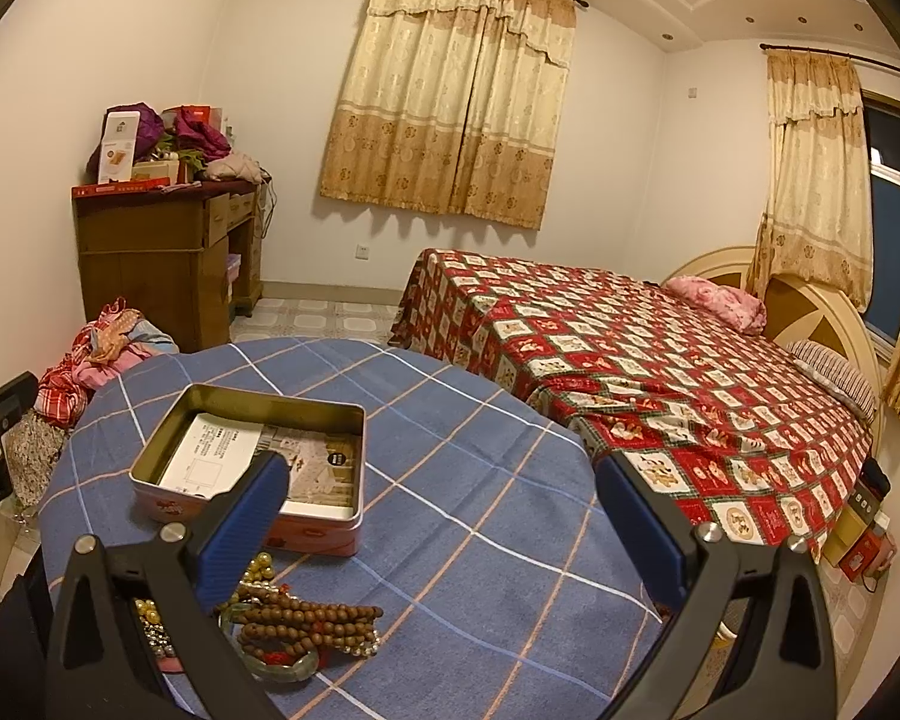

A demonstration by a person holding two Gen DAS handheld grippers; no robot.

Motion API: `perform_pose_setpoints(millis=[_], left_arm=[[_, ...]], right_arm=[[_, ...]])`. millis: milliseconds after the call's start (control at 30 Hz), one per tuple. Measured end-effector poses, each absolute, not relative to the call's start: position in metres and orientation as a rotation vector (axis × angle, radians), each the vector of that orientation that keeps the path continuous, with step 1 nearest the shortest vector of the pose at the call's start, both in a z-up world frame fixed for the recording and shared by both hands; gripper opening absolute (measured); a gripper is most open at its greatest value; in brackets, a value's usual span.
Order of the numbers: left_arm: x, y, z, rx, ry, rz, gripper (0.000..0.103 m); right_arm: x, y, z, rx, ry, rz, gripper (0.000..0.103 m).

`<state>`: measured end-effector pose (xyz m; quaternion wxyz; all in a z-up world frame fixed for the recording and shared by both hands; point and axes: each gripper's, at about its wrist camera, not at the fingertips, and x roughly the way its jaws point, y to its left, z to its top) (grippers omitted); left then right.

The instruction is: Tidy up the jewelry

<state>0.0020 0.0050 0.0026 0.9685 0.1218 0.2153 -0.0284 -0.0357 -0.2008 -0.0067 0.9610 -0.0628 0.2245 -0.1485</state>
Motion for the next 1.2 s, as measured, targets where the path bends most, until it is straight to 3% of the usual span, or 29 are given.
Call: perform_pose_setpoints(millis=[1200], left_arm=[[0.005,0.008,0.004,0.254,0.431,-0.051,0.081]], right_arm=[[-0.036,-0.194,-0.007,-0.133,0.448,-0.303,0.103]])
